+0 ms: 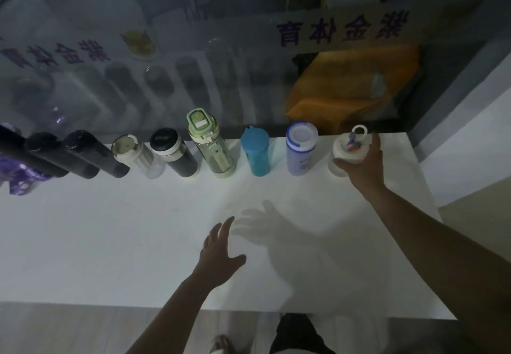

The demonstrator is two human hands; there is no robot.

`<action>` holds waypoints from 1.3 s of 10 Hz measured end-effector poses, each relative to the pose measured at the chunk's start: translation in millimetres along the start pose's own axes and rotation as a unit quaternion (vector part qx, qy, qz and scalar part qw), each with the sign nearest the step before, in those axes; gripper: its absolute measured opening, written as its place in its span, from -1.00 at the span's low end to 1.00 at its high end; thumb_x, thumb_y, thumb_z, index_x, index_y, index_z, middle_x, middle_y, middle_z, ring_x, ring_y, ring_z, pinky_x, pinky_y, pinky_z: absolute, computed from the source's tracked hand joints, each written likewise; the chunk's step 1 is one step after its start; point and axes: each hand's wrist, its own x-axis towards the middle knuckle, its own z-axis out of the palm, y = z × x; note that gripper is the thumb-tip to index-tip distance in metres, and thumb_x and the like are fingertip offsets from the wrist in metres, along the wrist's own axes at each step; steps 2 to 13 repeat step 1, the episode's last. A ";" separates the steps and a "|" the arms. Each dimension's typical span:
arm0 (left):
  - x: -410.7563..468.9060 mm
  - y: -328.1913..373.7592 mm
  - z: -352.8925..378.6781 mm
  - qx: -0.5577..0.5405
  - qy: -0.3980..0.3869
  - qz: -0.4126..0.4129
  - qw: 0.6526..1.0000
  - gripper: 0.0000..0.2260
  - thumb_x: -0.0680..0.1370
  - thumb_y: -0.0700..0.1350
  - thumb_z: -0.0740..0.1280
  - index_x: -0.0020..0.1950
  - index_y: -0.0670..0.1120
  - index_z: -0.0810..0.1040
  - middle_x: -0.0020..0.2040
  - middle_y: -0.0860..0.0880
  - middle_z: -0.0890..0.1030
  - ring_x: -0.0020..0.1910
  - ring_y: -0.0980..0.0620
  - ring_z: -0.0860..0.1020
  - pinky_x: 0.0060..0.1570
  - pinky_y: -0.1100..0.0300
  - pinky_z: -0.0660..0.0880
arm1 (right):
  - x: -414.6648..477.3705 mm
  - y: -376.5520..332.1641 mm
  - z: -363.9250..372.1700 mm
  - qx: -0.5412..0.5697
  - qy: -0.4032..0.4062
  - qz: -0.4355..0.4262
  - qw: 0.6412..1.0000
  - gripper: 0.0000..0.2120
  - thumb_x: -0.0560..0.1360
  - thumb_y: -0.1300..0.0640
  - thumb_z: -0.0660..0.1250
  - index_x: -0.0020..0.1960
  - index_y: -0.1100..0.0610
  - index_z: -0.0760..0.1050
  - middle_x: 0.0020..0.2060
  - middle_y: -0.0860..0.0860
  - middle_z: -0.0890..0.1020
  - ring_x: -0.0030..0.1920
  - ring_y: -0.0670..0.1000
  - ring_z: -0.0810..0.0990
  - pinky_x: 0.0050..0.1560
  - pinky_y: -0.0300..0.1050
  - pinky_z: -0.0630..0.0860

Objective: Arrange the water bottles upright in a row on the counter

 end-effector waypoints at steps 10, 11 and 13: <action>-10.1 -12.4 -11.2 0.006 0.017 0.012 1.000 -0.14 0.42 0.05 0.45 0.55 0.17 -0.02 0.57 -0.05 0.09 0.50 -0.17 0.17 0.42 -0.18 0.25 | -37.8 4.1 3.3 0.021 0.003 0.010 1.000 -0.01 0.21 -0.01 0.63 0.47 0.13 0.17 0.35 0.14 0.42 0.35 0.17 0.42 0.38 0.12 0.36; -10.1 -12.4 -11.2 0.006 0.017 0.012 1.000 -0.14 0.42 0.05 0.45 0.55 0.17 -0.02 0.57 -0.05 0.09 0.50 -0.17 0.17 0.42 -0.18 0.25 | -37.8 4.1 3.3 0.021 0.003 0.010 1.000 -0.01 0.21 -0.01 0.63 0.47 0.13 0.17 0.35 0.14 0.42 0.35 0.17 0.42 0.38 0.12 0.36; -10.1 -12.4 -11.2 0.006 0.017 0.012 1.000 -0.14 0.42 0.05 0.45 0.55 0.17 -0.02 0.57 -0.05 0.09 0.50 -0.17 0.17 0.42 -0.18 0.25 | -37.8 4.1 3.3 0.021 0.003 0.010 1.000 -0.01 0.21 -0.01 0.63 0.47 0.13 0.17 0.35 0.14 0.42 0.35 0.17 0.42 0.38 0.12 0.36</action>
